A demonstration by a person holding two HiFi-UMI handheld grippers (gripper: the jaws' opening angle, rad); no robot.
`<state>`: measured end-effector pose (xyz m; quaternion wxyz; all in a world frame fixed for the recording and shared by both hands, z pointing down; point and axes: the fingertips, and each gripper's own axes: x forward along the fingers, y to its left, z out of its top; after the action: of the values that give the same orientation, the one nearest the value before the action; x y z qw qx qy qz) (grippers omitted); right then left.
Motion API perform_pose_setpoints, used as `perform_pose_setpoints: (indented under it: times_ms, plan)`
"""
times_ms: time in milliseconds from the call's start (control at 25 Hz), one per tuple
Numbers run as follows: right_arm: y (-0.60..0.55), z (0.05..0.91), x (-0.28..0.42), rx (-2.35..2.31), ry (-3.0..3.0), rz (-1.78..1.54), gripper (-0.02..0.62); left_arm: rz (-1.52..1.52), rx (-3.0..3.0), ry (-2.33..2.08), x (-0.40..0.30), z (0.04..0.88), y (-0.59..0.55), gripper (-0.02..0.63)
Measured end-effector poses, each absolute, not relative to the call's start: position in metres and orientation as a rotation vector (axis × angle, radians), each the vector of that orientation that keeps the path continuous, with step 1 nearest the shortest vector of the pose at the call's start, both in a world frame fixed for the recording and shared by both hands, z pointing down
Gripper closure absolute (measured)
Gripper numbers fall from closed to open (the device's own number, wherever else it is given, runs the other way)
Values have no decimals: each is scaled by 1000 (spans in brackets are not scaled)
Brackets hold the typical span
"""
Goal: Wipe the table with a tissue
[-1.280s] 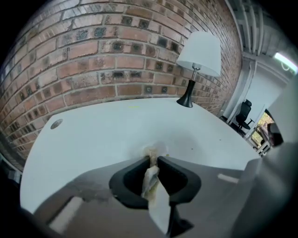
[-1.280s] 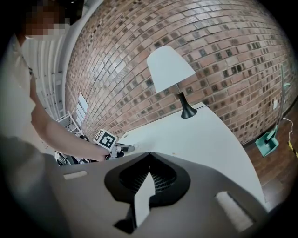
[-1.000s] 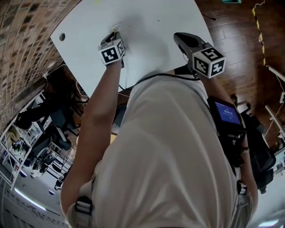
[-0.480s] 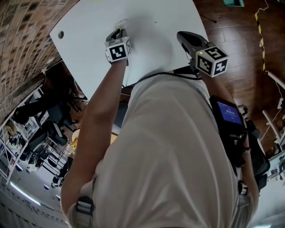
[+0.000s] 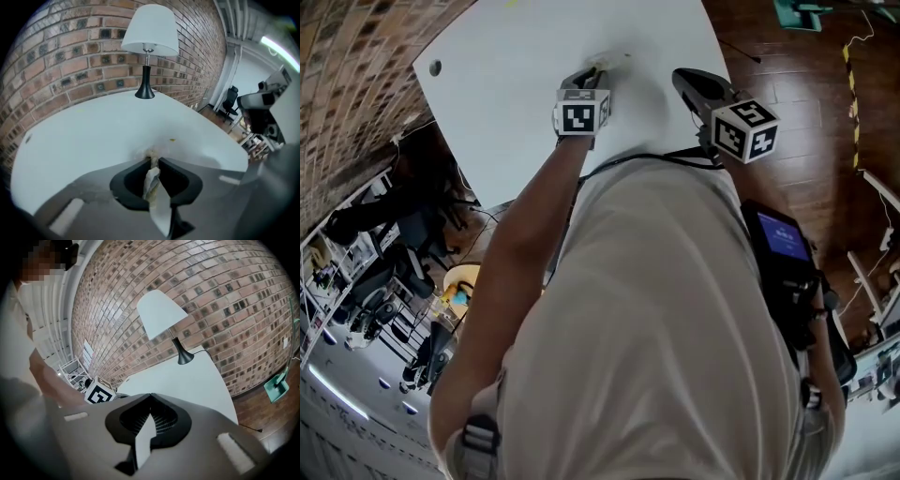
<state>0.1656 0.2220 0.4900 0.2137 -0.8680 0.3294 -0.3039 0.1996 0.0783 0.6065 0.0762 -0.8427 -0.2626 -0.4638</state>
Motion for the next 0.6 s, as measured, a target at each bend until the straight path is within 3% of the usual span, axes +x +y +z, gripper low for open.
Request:
perform_pose_setpoints:
  times_ms: [240, 600]
  plan:
    - [237, 487, 174, -2407, 942, -810, 588, -1572, -2655, -1047, 162, 586, 122, 549]
    - [238, 486, 181, -2400, 950, -809, 588, -1412, -2796, -736, 194, 573, 62, 548]
